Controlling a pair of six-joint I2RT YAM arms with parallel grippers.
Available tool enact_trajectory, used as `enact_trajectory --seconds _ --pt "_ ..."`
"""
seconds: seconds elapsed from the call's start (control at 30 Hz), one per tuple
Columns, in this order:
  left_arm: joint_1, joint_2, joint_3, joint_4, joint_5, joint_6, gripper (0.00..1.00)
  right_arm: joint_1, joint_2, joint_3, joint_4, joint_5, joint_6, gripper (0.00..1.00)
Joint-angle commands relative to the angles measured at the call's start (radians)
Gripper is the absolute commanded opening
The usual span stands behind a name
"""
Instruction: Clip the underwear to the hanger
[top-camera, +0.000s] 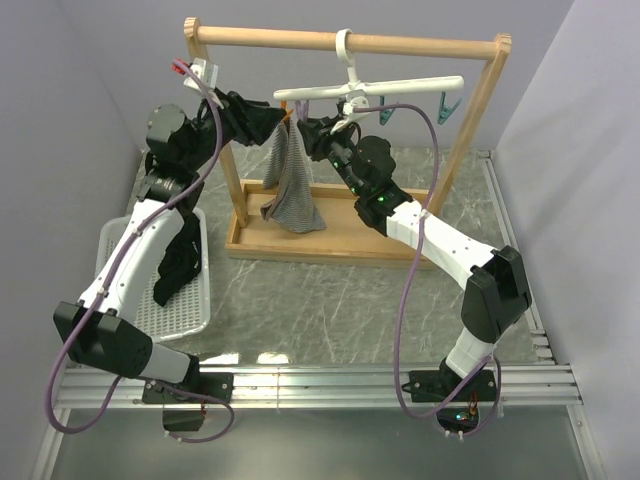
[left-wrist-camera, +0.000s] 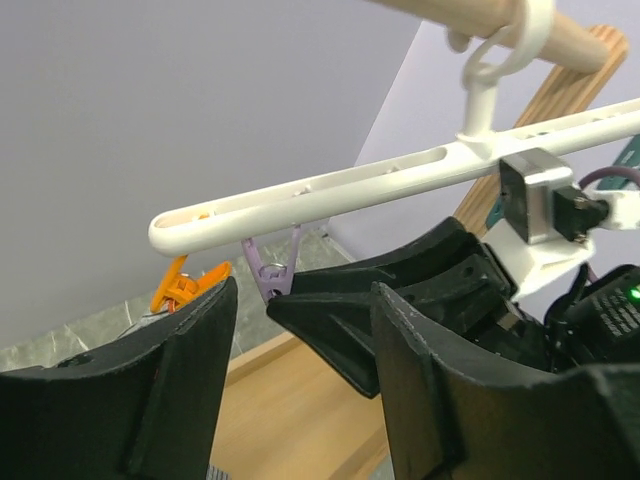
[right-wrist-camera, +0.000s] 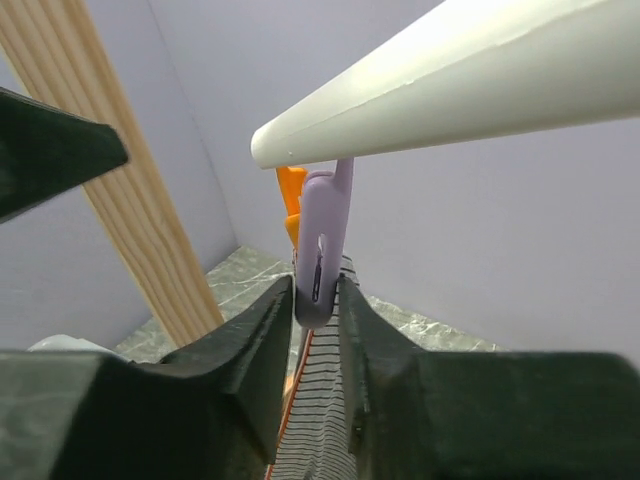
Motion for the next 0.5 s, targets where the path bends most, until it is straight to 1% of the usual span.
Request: enact_trajectory --seconds 0.0,0.03,0.2,0.3,0.47 --pt "-0.002 0.031 0.077 -0.082 0.015 -0.02 0.62 -0.01 -0.011 0.035 0.022 0.001 -0.019 0.31" --pt "-0.002 0.043 0.094 -0.092 0.021 -0.028 0.63 -0.013 -0.012 0.035 0.019 0.001 -0.024 0.26" --pt "-0.016 0.069 0.129 -0.123 0.015 -0.04 0.65 -0.02 -0.031 0.031 -0.006 -0.025 -0.031 0.13" --pt "-0.032 0.083 0.143 -0.143 0.004 -0.042 0.67 -0.019 -0.046 0.02 -0.021 -0.034 -0.039 0.1" --pt "-0.058 0.086 0.148 -0.137 -0.008 -0.05 0.67 -0.019 -0.068 0.001 -0.033 -0.056 -0.059 0.07"
